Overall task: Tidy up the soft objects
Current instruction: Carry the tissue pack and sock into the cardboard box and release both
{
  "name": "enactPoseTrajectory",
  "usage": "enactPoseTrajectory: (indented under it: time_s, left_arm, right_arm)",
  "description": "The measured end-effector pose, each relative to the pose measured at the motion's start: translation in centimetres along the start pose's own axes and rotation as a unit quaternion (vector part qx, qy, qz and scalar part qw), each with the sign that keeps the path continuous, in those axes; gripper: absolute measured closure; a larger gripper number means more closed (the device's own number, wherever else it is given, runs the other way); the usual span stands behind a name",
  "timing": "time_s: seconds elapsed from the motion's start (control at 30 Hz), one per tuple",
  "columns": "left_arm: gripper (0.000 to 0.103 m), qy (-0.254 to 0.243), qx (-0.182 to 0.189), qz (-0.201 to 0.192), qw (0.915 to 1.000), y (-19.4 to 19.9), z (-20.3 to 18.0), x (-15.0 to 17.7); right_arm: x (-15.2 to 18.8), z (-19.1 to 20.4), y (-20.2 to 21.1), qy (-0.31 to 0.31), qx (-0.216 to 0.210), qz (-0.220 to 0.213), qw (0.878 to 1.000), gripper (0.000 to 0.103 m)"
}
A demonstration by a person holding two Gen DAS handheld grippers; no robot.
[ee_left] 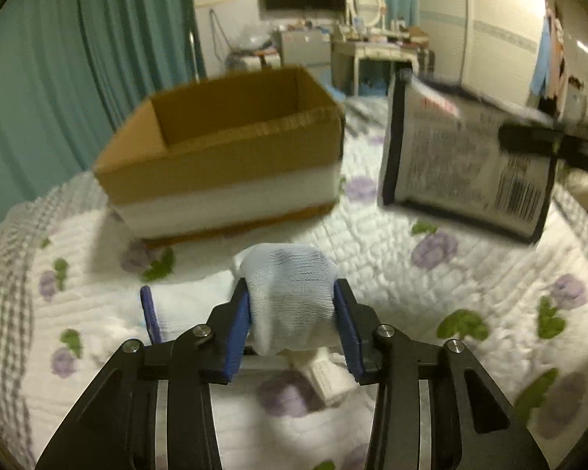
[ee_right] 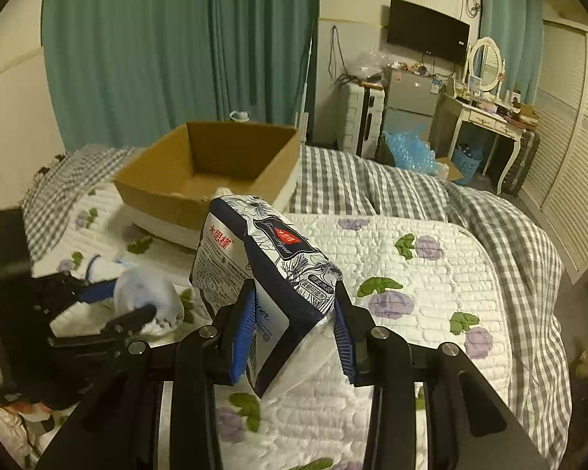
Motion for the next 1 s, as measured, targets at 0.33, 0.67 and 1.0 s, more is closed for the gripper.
enactPoseTrajectory:
  time_s: [0.33,0.67,1.0]
  left_arm:
    - [0.063,-0.007,-0.017,-0.085,0.9962,8.3,2.8,-6.6]
    - [0.063,-0.003,-0.037,-0.114,0.9928,4.8,7.3,-13.3]
    - [0.057,-0.032,-0.057,-0.094,0.9934,-5.7,10.8,-14.0]
  right_arm:
    - [-5.3,3.7,6.0,0.015,0.004,-0.070,0.997,0.067]
    - [-13.6,5.4,1.4,-0.006,-0.001,-0.107,0.994,0.067]
    - [-15.2,6.3,-10.7,-0.018,-0.006,-0.065,0.998,0.066]
Point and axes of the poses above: each gripper's, at about its wrist camera, not at the fingertips, and y roughly against the way its jaws point, z to its left, x to its underside, the point moved 6 cm from there along -y, roughly the way its jaws point, and after that the axes turned 5 degrees about x, right-handed, at the moved point
